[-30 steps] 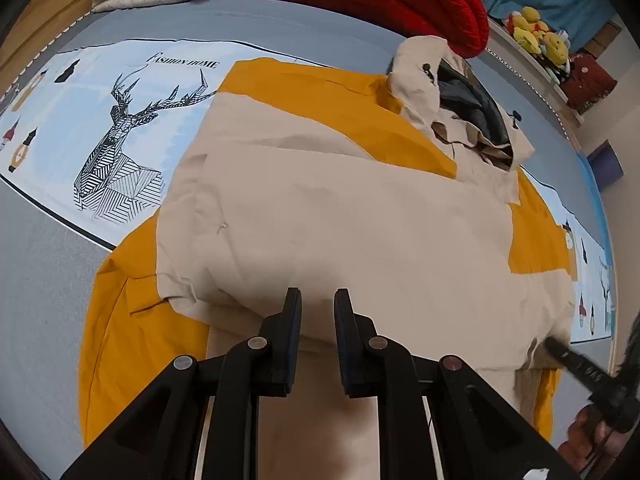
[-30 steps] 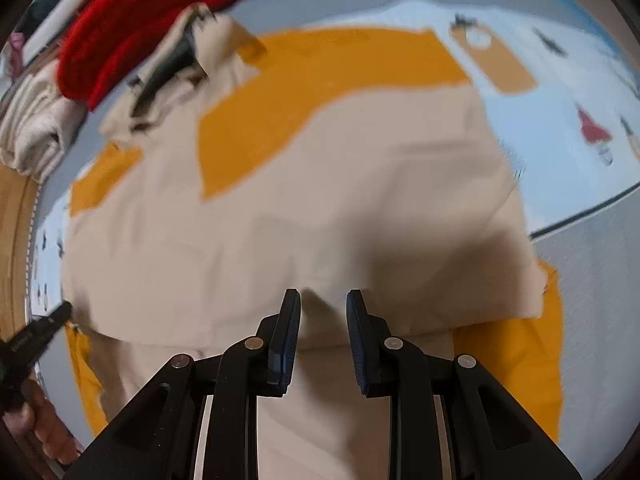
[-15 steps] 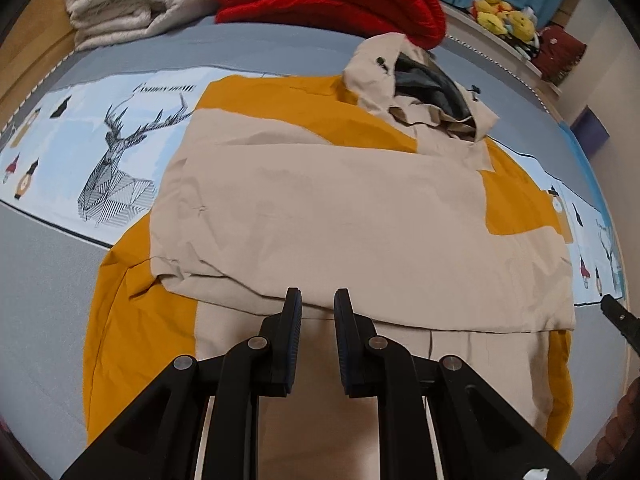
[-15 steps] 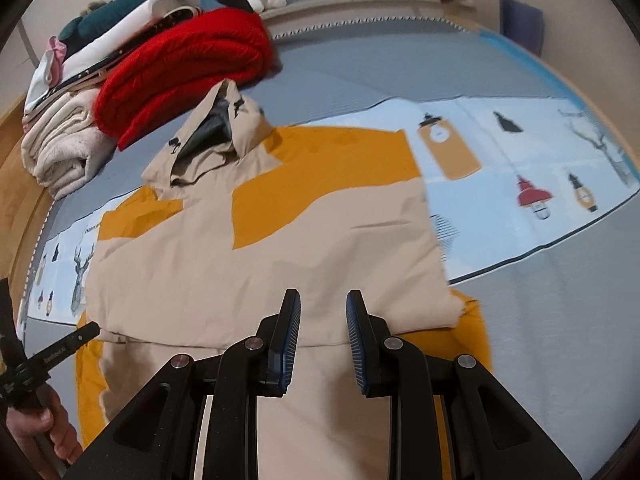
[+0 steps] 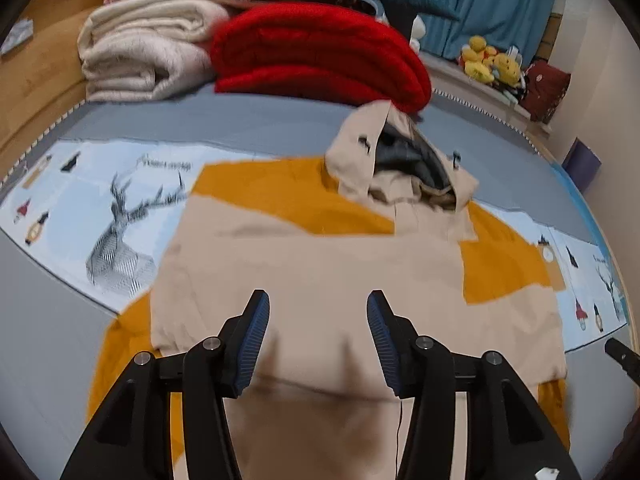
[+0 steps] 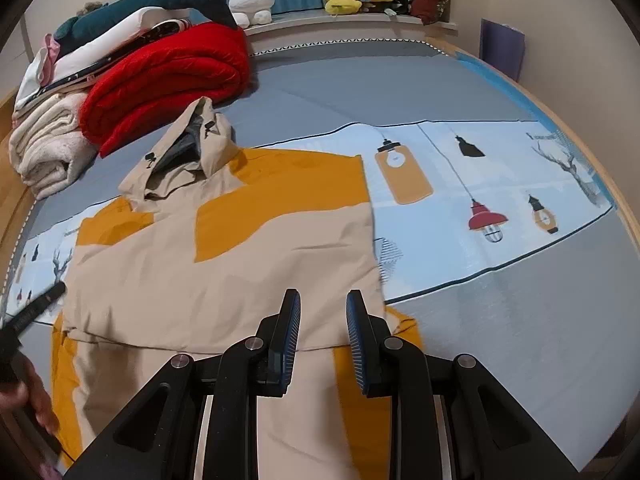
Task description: Fold large clothes
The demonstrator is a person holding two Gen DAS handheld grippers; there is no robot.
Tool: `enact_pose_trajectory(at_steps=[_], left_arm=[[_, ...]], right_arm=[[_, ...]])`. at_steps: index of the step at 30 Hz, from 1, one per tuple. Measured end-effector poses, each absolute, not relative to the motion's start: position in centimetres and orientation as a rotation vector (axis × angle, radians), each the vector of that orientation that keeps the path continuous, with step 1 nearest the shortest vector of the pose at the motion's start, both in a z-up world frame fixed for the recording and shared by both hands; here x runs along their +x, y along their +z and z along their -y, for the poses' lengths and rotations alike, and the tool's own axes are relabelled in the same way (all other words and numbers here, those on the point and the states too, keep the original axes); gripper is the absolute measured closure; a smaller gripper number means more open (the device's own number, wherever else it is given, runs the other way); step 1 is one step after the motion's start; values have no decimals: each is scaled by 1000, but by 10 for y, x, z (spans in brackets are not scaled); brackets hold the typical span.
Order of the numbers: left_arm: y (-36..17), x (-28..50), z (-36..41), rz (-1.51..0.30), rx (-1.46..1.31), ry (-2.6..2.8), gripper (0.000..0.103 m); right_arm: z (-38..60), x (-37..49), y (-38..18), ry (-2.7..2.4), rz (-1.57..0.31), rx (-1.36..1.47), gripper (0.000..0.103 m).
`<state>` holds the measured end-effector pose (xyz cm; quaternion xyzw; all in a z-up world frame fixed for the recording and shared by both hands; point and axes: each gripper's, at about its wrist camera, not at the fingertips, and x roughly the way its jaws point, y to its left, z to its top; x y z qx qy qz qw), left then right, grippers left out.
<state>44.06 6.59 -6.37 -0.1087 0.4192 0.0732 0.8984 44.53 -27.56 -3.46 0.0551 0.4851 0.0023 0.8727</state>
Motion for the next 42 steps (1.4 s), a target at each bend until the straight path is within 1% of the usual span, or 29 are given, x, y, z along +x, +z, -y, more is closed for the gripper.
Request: enact_pose_trajectory(at_steps=[4,8,10,11,12,15,17,18,20,22,26,29,31,37,40,41,42], left_arm=[[-51,446,-66,-826,-194,156,56],[-45,467,-64,-835,-177,139,56],[-44,486,-62,-842,-165,131,61],[-43,497,-60,-844,-158,126,66],[-43,510,-59,-843,-144,117,68],[-44,559,-57,-860,-120,85,68],[-49,597,-59,-885,-114,75,68],[-51,609,-59,-892,-111,68,68],[-58,649,-58,-908,-92,78,68],[-66,683,-58,-930,-91,80,66],[-86,750,-61,-961,-126,101,57],[-100,786,-60,-979,-148,107,49],[-110,810,-59,-1000,-158,115,49],[-132,861,-50,-1025,-129,121,42],[-148,877,-45,-1074,-95,120,42],[-155,881,-41,-1099,-31,138,45],[-160,883,-38,-1114,36,154,67]], right_arm=[[287,448,-34,-6,-1019,105,78],[294,452,-35,-17,-1026,128,77],[298,455,-36,-26,-1029,134,77],[298,456,-37,-26,-1031,135,78],[299,458,-38,-29,-1034,134,78],[297,462,-41,-29,-1046,131,78],[296,465,-44,-30,-1052,130,80],[294,466,-46,-31,-1053,126,85],[289,469,-49,-23,-1058,118,87],[285,473,-54,-19,-1070,110,87],[281,480,-64,-24,-1097,104,86],[278,486,-73,-27,-1116,100,86],[276,490,-78,-28,-1121,93,86],[277,497,-85,-44,-1131,76,86],[280,501,-88,-56,-1137,84,86],[281,503,-89,-59,-1142,90,86],[282,504,-91,-62,-1149,96,86]])
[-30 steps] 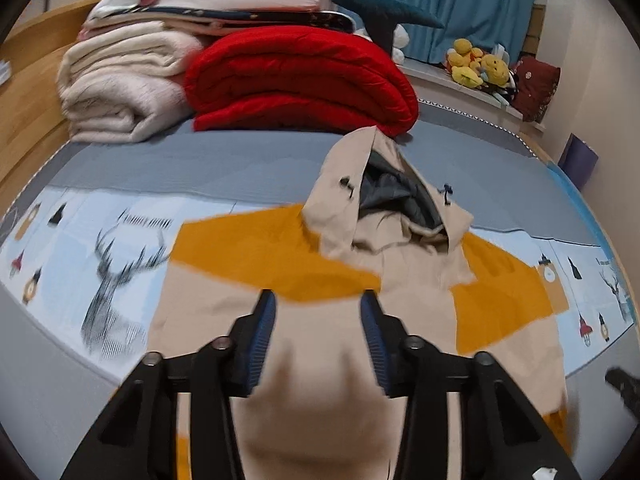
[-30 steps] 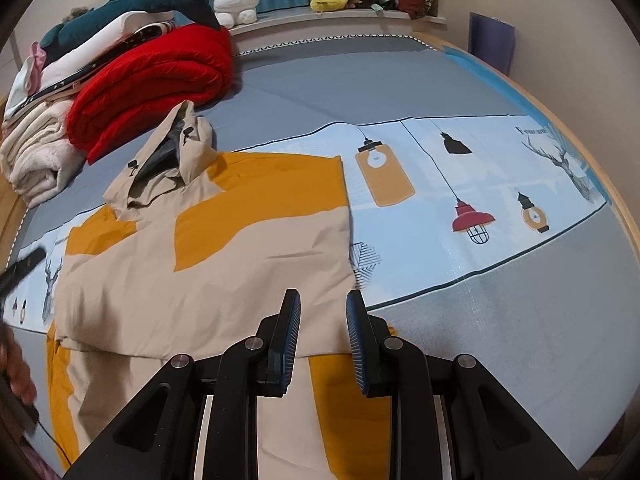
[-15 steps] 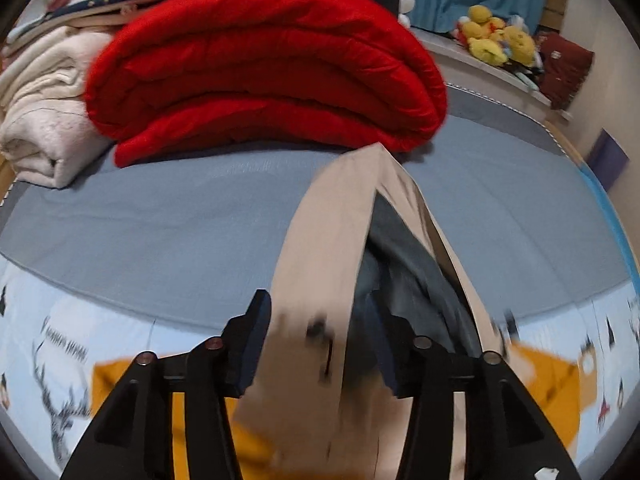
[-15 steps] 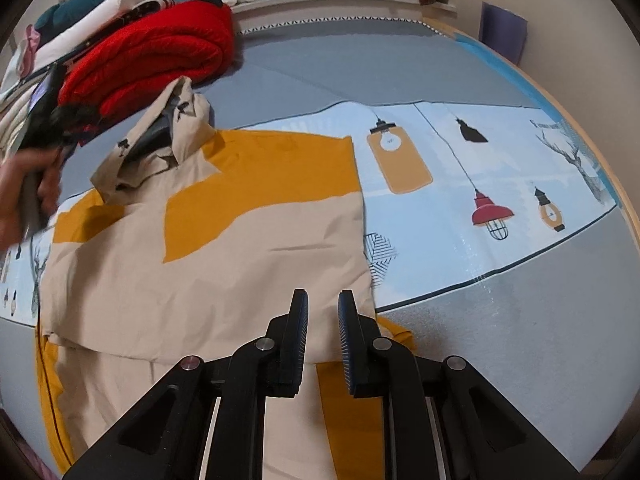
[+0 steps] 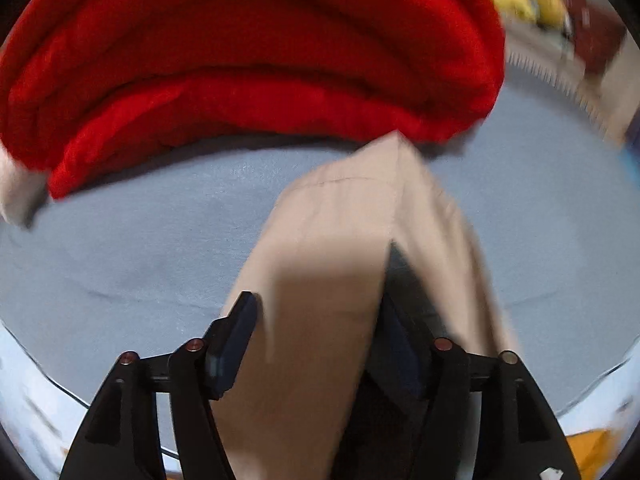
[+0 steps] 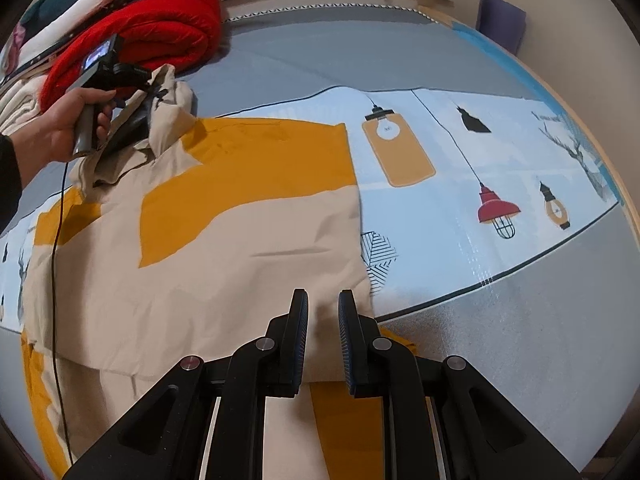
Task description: Fold large clothes
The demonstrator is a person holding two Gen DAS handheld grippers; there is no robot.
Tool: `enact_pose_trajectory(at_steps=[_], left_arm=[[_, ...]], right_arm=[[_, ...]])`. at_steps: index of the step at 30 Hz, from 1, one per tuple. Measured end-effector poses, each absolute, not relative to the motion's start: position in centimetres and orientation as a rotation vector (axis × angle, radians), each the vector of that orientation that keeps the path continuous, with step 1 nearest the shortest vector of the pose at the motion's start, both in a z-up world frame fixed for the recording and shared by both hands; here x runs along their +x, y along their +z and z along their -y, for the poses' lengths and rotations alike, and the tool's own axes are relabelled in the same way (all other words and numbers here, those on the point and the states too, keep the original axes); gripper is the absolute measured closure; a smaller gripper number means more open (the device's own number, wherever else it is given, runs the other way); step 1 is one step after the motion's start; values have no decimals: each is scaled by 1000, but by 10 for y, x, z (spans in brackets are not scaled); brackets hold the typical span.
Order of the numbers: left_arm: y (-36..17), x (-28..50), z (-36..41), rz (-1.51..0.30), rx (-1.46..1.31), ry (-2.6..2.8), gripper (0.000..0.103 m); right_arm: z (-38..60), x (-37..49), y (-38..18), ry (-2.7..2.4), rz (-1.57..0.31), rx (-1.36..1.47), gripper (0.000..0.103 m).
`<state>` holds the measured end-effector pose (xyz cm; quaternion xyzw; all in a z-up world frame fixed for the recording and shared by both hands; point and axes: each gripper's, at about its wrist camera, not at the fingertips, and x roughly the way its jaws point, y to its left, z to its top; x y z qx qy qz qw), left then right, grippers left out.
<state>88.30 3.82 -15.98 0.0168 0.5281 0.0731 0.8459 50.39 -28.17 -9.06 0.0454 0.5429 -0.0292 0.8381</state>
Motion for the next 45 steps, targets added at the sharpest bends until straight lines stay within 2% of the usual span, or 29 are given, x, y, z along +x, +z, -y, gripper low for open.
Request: enact_pose_trajectory(at_steps=[2,5,9,15,21,25,26,29,31,34,36,40,45], left_arm=[[-159,883,-40,-1136,59,136,100],[-131,861,-45,-1067,37,107,101],[-86,794,-29,-964,87,-39,101],[-12,627,1,-798,229,-230,102],[7,464,5,-786,180,-268,101],[-21,387,-10,-904,71,-194,96],[-29,375,-18,-937,6,-192,89],[-36,349,-42,-892,-137,-176,55],[-40,356,-52,-915,-153,-115,58],[-38,378,-70,-856,-207,-118,55],[-49,394,-87,-884,-250,-53,57],[-83,418,-118,-986,-507,-39,58],[-85,429,-117,-967,-512,-46,58]], right_arm=[[283,506,-93,-69,-1161,102,86],[287,508,-92,-71,-1168,111,86],[293,508,-80,-88,-1143,147,86],[294,497,-56,-93,-1084,197,86],[287,482,-29,-67,-1004,253,86],[281,472,-15,-45,-933,304,85],[279,470,-11,-33,-910,319,85],[272,466,-4,-5,-862,347,84],[266,465,-1,22,-844,364,80],[253,466,-4,78,-848,383,75],[244,467,-9,124,-870,410,75],[221,473,-26,183,-930,406,75],[195,480,-37,265,-965,357,75]])
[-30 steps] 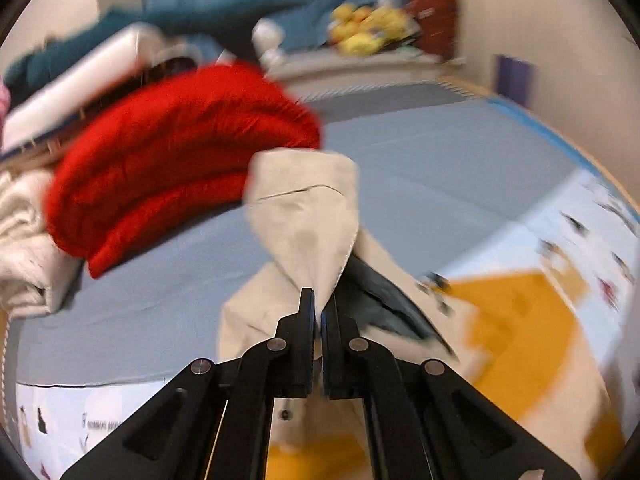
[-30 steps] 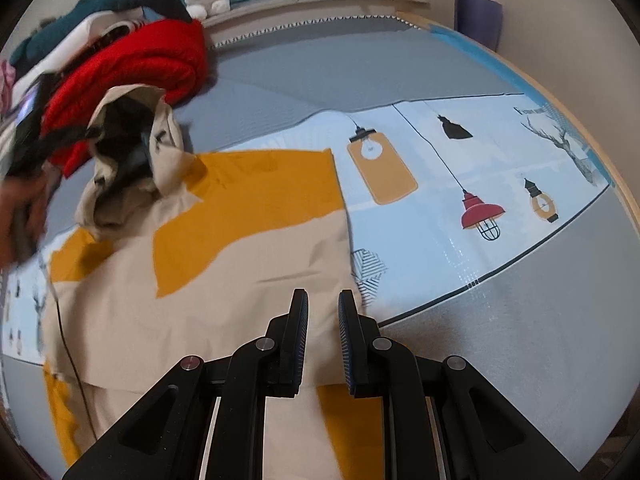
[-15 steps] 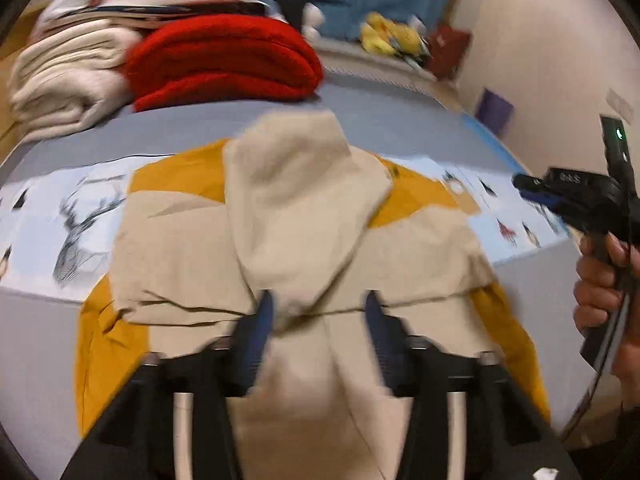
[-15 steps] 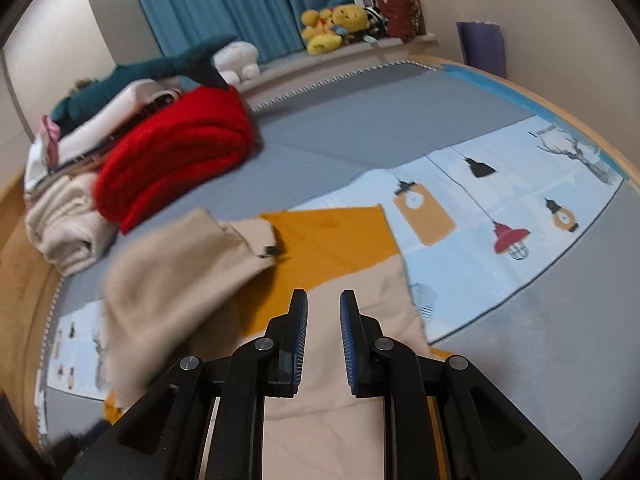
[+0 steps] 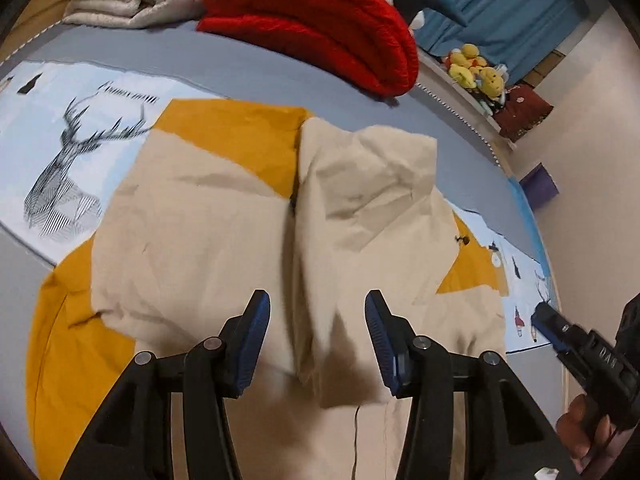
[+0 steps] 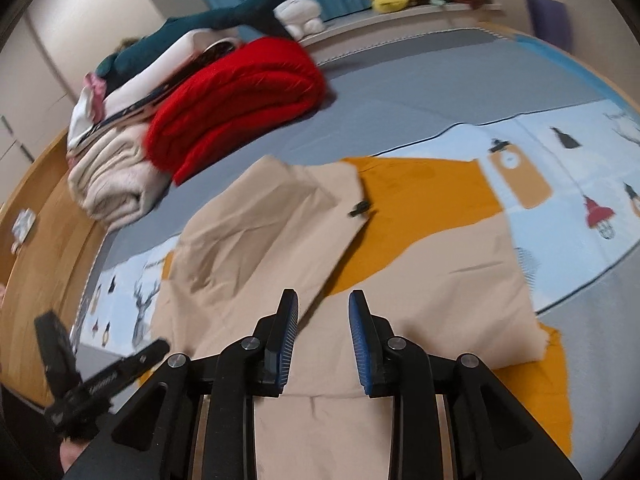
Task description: Fold large clothes
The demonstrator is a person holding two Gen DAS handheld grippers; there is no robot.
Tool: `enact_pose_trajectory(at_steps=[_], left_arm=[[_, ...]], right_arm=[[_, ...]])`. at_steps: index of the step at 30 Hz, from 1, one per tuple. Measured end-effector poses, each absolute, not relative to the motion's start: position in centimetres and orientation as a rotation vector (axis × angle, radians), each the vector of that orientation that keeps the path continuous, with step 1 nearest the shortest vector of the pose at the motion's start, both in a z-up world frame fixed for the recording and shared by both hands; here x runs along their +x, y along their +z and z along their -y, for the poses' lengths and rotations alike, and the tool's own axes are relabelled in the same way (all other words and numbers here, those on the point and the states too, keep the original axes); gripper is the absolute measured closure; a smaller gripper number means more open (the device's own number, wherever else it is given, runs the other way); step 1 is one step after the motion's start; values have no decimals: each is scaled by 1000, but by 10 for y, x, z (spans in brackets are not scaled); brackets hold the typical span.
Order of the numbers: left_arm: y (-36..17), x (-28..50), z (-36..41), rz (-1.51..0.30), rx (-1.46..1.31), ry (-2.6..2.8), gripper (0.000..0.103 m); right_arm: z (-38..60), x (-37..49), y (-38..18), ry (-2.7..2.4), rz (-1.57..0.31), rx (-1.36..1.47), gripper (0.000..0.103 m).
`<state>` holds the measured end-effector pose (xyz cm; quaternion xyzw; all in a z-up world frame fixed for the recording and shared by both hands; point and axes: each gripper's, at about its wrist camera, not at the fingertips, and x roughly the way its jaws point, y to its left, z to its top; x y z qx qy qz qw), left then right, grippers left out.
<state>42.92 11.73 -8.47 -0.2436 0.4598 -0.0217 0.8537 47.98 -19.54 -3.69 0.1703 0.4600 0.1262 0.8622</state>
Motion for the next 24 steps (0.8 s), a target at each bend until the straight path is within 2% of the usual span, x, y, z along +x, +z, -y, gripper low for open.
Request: enact_pose_trajectory(at_steps=[5,7,9,10,11,12,15,19,20,23,24], left_arm=[[-95,442,-121,-964,-520,-33,58],[-103,446,-122,-980,-542,-27,62],[-110,451,-120,-996,-565,-45,79],[-112,453,-118,-1005,-567,-57,83],[-114,456,-115,-1012,-555,-67,95],[-112,458,-112,-1013,-527,-71,100],[-84,455,-102,-929,-331,-19,103],[-17,420,-55,-625,34,-129,103],[-15,413,-44,-628,56,-223,103],[-61,411,-9,-921,44,-563,100],[-80,407,4,-983,109,-578,100]], right_arm=[[180,481,-41,343,-972,316,75],[177,481,-43,368,-977,311,75],[176,482,-44,382,-981,305,75],[176,483,-45,384,-984,302,75],[177,484,-45,384,-986,304,75],[179,485,-47,383,-989,309,75],[186,489,-50,377,-1002,338,75],[195,493,-51,370,-1003,374,75],[199,494,-51,369,-997,388,75],[209,497,-52,369,-989,453,74],[211,499,-53,367,-990,475,68]])
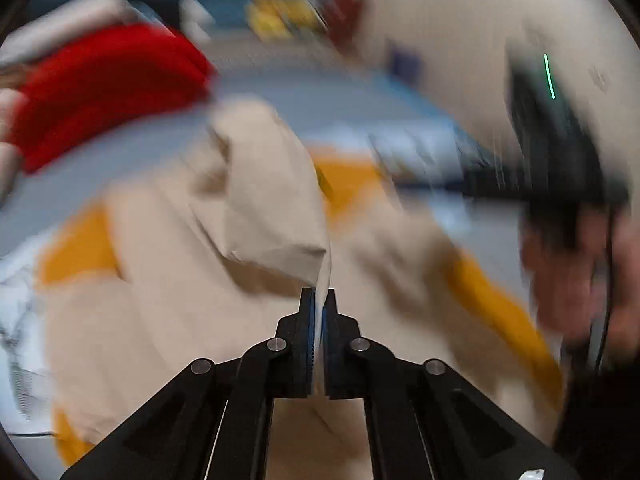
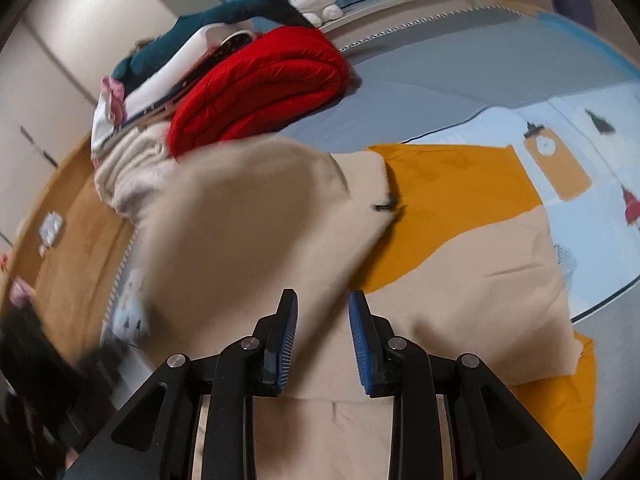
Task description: Fold large clothes
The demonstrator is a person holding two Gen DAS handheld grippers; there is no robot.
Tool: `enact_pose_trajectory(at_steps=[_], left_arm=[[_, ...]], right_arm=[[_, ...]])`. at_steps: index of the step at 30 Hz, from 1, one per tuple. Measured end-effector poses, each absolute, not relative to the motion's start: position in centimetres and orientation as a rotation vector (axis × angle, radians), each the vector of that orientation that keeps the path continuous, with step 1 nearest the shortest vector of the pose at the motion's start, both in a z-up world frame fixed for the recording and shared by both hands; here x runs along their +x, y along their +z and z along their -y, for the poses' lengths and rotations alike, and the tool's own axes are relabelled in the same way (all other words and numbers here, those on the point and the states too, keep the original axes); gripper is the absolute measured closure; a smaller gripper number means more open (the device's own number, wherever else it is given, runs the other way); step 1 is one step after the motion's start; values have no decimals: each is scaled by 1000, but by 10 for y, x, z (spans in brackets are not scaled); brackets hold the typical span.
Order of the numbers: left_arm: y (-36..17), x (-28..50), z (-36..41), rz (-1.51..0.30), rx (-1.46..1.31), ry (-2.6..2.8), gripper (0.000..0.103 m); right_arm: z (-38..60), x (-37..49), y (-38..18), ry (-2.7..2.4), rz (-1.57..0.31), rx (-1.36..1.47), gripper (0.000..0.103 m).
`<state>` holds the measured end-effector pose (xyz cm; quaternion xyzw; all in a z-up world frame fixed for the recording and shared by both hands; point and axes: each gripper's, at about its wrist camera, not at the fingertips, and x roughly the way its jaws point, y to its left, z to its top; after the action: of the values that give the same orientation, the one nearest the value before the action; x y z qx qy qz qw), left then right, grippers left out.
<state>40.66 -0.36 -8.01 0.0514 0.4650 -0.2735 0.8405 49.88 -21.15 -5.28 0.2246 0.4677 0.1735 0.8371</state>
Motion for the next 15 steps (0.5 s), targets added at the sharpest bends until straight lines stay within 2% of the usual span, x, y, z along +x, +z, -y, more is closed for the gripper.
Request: enact_pose_trajectory(at_steps=[1,3,5,7,9,11,14,15], left_arm=[[-91,405,10,-1024,140,-572,100],[-108,409,9,-1129,91,-583,97],[-105,416,-6,-1156,-29,-577,95],[-94,419,-17,-1131,-111,-570,89],[-86,421,-24,-1127,-175,-584,75],[-84,424,-36,-1116,-221,-540,71],[-98,437,-80,-1141,-422,-336,56],[-112,440,-99,-1175,-537,-249,56]], right_arm=[[214,500,-55,365,-991,504,60],[216,503,-61,370,-1005,554,57],[211,505,-64,386,-1024,565,56],[204,507,-69,402,-1045,569,52],[194,508,-76,425,-1073,565,51],[183,509,-83,447,-1099,547,51],[172,511,-93,440,-1140,509,50],[169,511,-96,431,-1151,502,50]])
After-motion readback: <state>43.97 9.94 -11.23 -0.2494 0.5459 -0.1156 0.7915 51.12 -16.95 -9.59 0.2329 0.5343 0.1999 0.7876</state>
